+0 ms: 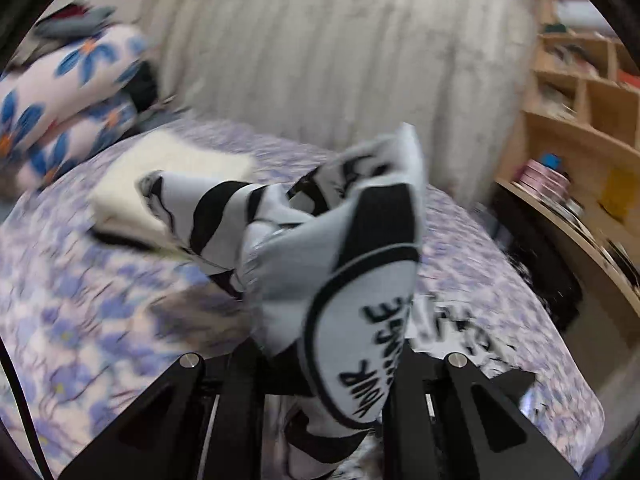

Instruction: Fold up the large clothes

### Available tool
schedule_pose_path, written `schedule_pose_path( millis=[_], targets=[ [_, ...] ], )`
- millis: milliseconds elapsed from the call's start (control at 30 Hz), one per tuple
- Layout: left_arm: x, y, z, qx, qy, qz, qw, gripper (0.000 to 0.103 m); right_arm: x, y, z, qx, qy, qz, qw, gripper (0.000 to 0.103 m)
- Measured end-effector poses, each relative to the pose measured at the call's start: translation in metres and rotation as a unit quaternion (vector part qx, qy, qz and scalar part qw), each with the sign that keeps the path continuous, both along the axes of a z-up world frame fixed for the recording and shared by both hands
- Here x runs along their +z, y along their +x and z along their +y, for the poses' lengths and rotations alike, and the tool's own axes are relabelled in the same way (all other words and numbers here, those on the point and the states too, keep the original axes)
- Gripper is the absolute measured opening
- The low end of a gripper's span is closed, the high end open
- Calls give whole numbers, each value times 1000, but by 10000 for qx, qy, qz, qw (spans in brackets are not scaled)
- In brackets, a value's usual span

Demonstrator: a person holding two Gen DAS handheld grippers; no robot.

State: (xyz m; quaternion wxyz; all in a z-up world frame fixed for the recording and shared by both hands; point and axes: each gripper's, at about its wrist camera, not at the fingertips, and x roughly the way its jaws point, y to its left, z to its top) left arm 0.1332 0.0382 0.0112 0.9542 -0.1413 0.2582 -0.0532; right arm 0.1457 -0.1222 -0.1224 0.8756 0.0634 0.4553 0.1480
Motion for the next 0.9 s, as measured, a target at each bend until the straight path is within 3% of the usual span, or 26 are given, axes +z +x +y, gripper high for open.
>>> schedule_pose_path(
  millis=[133, 300, 467, 533, 667, 733, 900],
  targets=[
    [15, 10, -64, -622, 271, -111, 9976, 13, 29, -24, -51, -290, 539, -164, 9980, 34],
    [12, 22, -144, -1210, 534, -74, 9912, 13, 55, -58, -147, -1508, 92, -619, 9866, 34],
    [-20, 24, -241, -1951, 1091, 74, 9747, 14, 50, -78, -229, -2520, -59, -513, 9664, 34],
    [-51, 26, -278, -2161, 1451, 369, 9648, 14, 42, -83, -252, -2804, -45, -385, 9591, 34],
    [-118, 34, -313, -2367, 1995, 1182, 9435, 16, 25, -84, -274, -3022, 65, -120, 9531, 34],
    [-129, 32, -314, -2388, 2017, 1218, 9421, 16, 19, -87, -277, -3011, 151, -64, 9535, 34],
    [-119, 29, -299, -2542, 1769, 1300, 9419, 21, 17, -84, -275, -2899, 236, -60, 9567, 34]
  ],
)
